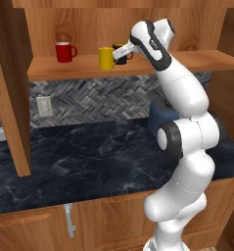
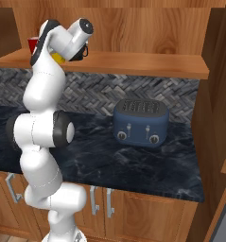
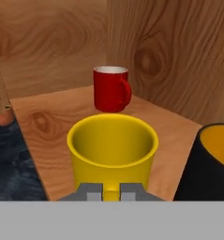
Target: Pick the mug on the counter and place it in the cabinet with the handle facing the right, like the mugs already inside.
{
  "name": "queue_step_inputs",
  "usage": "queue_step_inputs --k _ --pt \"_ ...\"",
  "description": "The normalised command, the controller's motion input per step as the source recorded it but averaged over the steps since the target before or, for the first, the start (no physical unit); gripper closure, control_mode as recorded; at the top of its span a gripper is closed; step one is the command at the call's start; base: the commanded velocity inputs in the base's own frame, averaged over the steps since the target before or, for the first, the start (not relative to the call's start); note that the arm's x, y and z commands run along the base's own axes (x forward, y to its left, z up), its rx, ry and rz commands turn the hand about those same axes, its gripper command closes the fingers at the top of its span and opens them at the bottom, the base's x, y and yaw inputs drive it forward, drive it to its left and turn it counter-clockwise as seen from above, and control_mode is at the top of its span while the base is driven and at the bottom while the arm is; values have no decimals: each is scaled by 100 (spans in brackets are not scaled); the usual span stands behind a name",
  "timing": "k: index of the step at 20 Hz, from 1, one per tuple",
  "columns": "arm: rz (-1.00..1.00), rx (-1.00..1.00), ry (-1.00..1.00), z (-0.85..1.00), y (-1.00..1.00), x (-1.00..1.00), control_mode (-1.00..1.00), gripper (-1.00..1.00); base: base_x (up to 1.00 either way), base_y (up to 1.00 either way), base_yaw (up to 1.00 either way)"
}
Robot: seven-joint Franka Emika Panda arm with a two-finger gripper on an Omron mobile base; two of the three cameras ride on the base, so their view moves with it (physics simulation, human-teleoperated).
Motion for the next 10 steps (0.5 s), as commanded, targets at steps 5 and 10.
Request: queue_step_inputs --k 5,10 --pt "5 -5 0 -18 4 0 -100 -100 0 0 0" --pt "2 -1 -3 0 -5 0 -100 -100 0 0 0"
